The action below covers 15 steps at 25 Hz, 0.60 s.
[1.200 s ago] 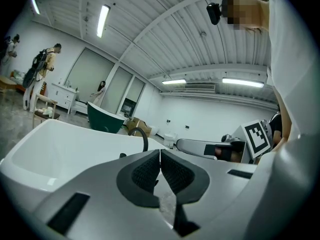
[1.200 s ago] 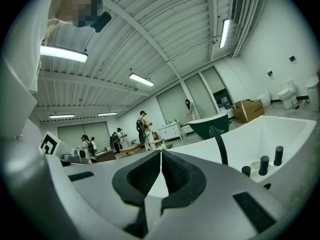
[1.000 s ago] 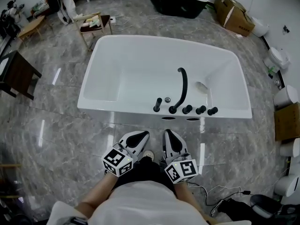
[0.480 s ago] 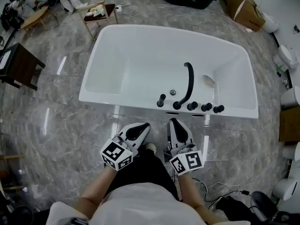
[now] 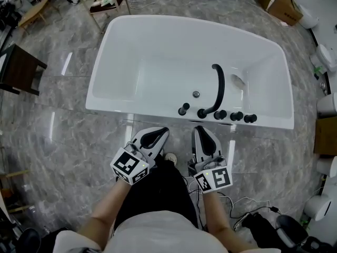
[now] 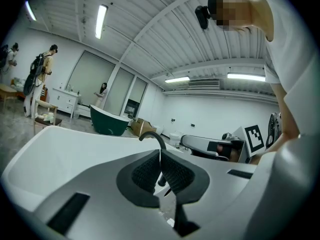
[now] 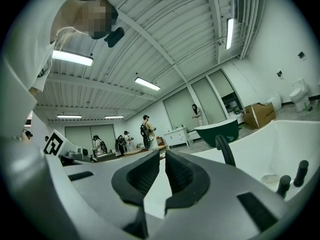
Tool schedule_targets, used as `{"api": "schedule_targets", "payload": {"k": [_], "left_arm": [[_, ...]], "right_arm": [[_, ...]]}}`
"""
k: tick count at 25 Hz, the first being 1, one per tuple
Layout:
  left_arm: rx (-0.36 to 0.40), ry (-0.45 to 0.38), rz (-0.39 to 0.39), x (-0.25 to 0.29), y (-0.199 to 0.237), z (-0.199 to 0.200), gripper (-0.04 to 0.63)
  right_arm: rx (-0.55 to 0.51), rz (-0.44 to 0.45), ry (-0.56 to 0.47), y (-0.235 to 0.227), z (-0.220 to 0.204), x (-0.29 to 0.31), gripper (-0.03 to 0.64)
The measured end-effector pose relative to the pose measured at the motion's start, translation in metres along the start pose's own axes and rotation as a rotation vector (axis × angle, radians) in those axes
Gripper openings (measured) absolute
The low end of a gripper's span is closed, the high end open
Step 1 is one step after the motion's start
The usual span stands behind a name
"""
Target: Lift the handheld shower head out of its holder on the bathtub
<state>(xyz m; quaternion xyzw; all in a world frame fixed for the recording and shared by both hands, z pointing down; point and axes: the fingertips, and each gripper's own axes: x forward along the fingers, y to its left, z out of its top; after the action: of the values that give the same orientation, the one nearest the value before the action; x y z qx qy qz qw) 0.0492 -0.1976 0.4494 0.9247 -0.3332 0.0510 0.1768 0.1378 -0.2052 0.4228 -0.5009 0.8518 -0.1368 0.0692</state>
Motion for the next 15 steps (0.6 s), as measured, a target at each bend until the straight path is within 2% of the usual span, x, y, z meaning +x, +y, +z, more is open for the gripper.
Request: {"api": "schedule_targets", "payload": {"k": [3, 6, 8, 15], "left_arm": [[0.005, 0.012, 0.004, 0.004, 0.015, -0.007, 0.012], [-0.001, 0.028, 0.006, 0.012, 0.029, -0.018, 0.012], [0.008, 0.039, 0.0, 0.022, 0.039, -0.025, 0.012], [0.06, 0.066, -0.027, 0.056, 0.069, -0.047, 0.012]], "right_arm": [[-0.058, -0.001, 0.025, -0.002, -0.008, 0.014, 0.033], [-0.074, 0.004, 0.06, -0.007, -0.019, 0.027, 0.12], [-0.077, -0.001, 0.087, -0.014, -0.029, 0.037, 0.151], [-0.132, -0.023, 0.197, -0.034, -0.075, 0.063, 0.198]]}}
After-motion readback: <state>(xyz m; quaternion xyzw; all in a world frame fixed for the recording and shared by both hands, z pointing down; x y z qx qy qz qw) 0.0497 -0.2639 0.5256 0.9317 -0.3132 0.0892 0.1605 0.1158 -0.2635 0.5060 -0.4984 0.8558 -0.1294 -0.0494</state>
